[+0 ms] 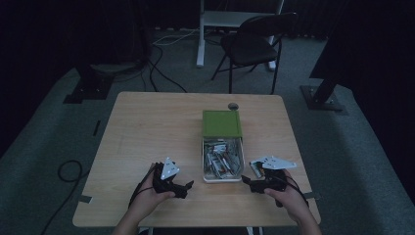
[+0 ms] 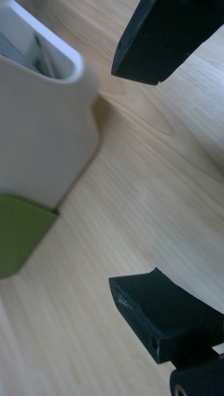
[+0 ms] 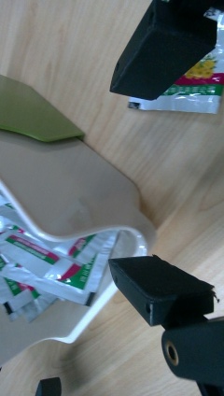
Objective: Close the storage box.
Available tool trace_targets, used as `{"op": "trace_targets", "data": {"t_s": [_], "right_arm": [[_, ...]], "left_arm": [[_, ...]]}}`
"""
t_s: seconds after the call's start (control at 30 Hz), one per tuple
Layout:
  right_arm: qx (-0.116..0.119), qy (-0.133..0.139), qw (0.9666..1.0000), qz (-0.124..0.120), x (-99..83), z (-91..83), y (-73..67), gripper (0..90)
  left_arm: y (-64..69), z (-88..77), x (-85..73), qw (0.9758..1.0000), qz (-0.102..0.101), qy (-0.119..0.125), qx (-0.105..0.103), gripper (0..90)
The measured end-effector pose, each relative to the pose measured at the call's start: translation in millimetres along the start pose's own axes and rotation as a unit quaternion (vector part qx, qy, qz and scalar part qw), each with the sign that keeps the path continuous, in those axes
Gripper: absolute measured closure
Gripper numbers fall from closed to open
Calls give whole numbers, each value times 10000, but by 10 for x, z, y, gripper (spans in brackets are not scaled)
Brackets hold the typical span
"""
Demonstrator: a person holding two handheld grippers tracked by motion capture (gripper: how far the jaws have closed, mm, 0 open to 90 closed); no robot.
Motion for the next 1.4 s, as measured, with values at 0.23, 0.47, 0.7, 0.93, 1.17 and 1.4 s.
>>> {"op": "trace_targets", "data": {"t_s": [0.23,0.47,0.7,0.93,1.17,1.4], "right_arm": [[2,130,9999,23,106,-16,10,136],[4,191,9997,123,131,-16,39,137],[8,225,9995,200,137,-22,61,137],[7,262,9993,261,160,-27,97,138],[-29,240,9994,241,175,13,98,139],[0,208,9994,262,174,30,104,135]], "left_arm": [[68,22,184,9998,103,146,-106,31],[184,66,316,9994,213,215,-195,31],[226,89,396,9992,299,206,-187,31],[179,112,456,9993,221,274,-156,31],[116,147,476,9992,360,193,53,31],[71,147,495,9995,228,230,1,30]]}}
Point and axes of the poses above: each handheld gripper's, and its own axes: z roughly forward along the jaws, x roughly out of its top, y roughly to its right, the point moved 9 cm from there along z, roughly forward along the jaws, and after that the axes turned 15 degrees about -y, right-handed, at the moved point
